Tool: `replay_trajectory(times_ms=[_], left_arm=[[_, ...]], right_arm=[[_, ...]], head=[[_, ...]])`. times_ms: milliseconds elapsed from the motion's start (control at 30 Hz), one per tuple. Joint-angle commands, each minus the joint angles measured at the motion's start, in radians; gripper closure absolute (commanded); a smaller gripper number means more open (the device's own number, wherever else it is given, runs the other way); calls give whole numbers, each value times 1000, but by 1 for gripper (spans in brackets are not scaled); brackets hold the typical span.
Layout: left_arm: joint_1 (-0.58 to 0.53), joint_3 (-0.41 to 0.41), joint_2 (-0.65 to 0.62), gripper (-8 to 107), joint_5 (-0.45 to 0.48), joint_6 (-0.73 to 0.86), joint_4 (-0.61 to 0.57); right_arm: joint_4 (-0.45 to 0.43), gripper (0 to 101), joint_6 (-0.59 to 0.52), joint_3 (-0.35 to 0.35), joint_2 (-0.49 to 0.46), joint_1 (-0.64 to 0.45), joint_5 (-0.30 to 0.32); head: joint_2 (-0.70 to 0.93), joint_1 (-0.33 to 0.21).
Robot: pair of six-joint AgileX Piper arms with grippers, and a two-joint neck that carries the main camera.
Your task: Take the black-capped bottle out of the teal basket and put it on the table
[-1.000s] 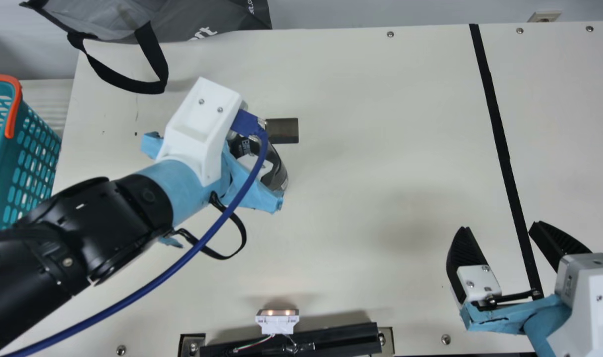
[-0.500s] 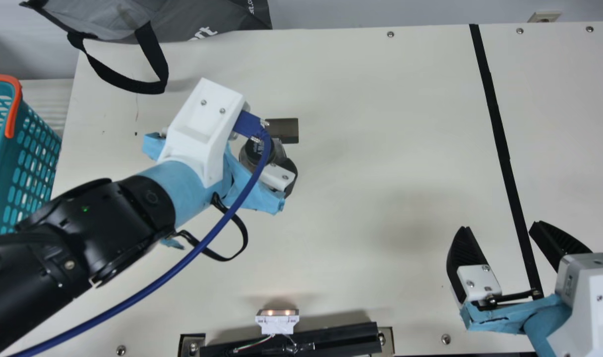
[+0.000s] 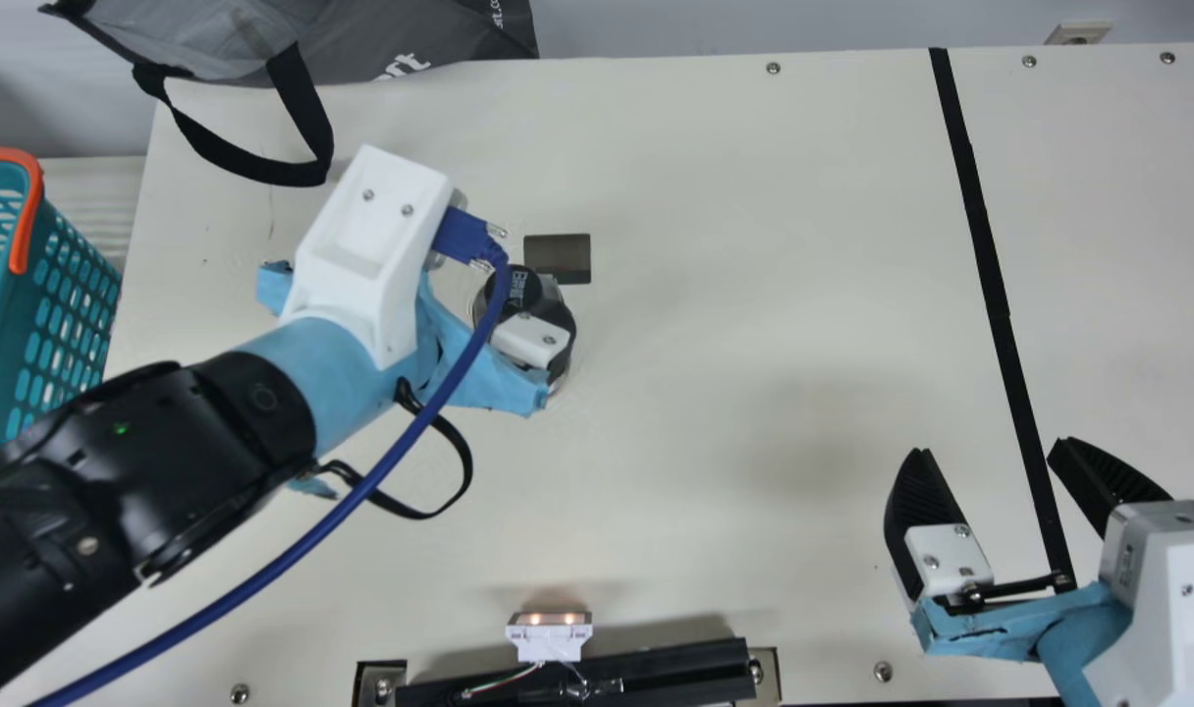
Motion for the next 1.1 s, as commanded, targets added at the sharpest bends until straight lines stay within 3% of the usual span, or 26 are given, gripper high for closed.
replay_trajectory(times_ms=[0, 467, 1067], left_arm=[[6, 2, -14, -8, 0, -11, 9], [53, 44, -156, -8, 8, -180, 202], [120, 182, -365, -8, 6, -359, 399]], right_arm=[[0, 10, 0, 0, 0, 0, 0], [0, 10, 0, 0, 0, 0, 0], [-2, 10, 0, 0, 0, 0, 1]], head=[[8, -4], [8, -4], [8, -4]])
